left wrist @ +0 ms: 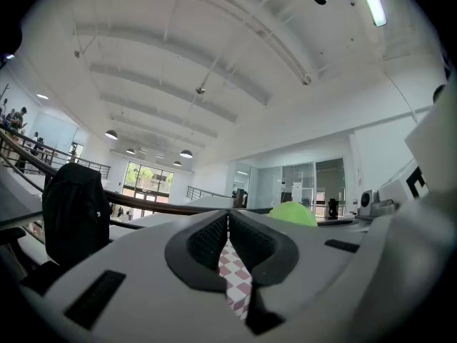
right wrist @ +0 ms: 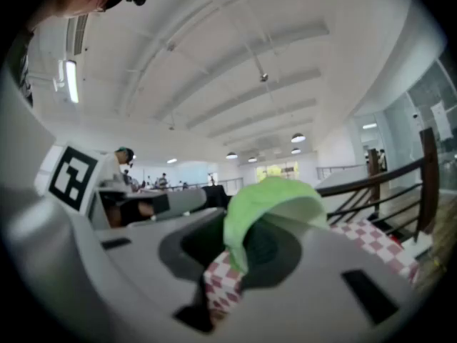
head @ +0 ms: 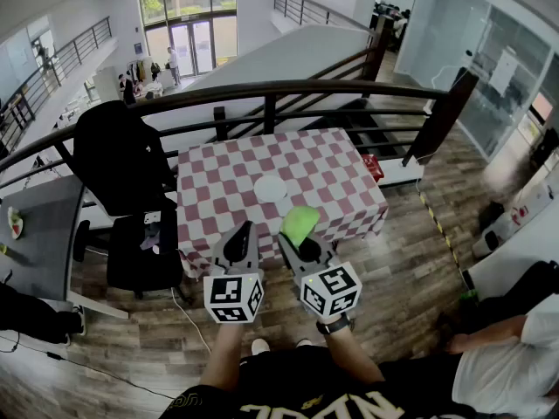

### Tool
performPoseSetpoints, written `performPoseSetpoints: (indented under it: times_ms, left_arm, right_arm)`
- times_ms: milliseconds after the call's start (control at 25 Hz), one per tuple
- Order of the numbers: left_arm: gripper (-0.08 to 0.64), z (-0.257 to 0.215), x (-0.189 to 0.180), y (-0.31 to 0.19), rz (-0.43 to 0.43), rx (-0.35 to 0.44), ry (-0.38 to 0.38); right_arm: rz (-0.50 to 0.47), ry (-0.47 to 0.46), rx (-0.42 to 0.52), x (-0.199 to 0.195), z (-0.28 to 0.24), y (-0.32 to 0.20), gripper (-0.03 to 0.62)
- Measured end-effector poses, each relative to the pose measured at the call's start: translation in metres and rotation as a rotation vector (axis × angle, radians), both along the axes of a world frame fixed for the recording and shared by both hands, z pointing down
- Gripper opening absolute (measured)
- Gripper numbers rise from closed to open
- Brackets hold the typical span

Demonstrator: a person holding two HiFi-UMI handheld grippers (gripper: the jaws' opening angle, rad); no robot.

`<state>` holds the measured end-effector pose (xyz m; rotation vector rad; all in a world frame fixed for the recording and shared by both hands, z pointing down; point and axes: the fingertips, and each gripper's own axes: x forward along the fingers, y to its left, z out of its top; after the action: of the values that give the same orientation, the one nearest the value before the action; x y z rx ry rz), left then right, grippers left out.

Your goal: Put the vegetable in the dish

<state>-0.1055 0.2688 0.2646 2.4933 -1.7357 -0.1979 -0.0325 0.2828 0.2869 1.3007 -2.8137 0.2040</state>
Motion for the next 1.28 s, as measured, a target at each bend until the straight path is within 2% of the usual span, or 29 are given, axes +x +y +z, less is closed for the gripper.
performPoseSetpoints:
  times_ms: [160, 320, 560, 840, 960, 1120, 1280]
  left_arm:
    - [0.028, 0.006, -0.014, 0.0, 0.003, -0.01, 0.02]
    - [0.028, 0.025, -0.021, 0.0, 0.004, -0.045, 0.034]
    - [0.028, 0.05, -0.026, -0.02, -0.029, -0.103, 0.027]
    - [0.028, 0.066, -0.015, -0.089, -0.121, -0.155, -0.003]
    - [0.028, 0.055, 0.005, -0.134, -0.152, -0.132, 0.002]
    - [0.028, 0.039, 0.03, -0.185, -0.193, -0.075, 0.016]
    - [0.028, 0.046, 0.057, -0.211, -0.214, -0.085, -0.031]
  right_arm:
    - [-0.006, -0.002, -0.004, -0.014, 0.005, 0.006, 0.075]
    - [-0.005, 0.011, -0.05, -0.019, 0.027, 0.011, 0.075]
    - [-0.033, -0.003, -0.108, -0.019, 0.052, -0.016, 0.075]
    - [-0.157, -0.067, -0.135, -0.013, 0.055, -0.095, 0.077]
    - [-0.23, -0.101, -0.117, -0.003, 0.037, -0.142, 0.078]
    - [-0.306, -0.121, -0.033, 0.016, 0.006, -0.206, 0.077]
    - [-0.311, -0.165, -0.038, 0.053, 0.007, -0.244, 0.078]
